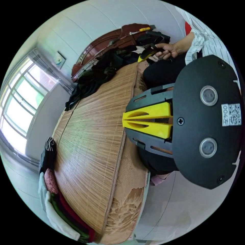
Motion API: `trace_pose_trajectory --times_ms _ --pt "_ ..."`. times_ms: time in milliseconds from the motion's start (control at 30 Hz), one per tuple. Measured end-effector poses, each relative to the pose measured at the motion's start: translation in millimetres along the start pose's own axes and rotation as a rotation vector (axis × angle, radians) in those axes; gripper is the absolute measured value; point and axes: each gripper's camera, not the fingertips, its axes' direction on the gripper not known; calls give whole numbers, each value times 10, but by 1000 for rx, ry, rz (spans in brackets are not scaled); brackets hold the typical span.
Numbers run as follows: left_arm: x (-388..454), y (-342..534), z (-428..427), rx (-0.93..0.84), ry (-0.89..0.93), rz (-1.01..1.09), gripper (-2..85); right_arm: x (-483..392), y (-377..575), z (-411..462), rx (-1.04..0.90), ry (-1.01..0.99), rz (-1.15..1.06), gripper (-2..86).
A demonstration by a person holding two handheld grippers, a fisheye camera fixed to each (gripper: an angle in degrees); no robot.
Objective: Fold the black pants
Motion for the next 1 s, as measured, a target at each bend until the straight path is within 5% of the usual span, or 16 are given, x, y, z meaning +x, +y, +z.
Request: trace_pose_trajectory --times_ms 400,567,733,1000 --pt "-803 137 123 -86 -66 -77 6 261 -82 -246 -12 -190 147 -6" --pt "-1013 153 114 -109 -87 -62 7 523 -210 -527 95 -102 254 12" --pt "-1364 173 46 -111 -66 -123 7 891 -784 -895 223 256 144 68" --pt "-1742 181 -111 -104 -45 -149 7 1342 -2234 -1072 280 60 174 104"
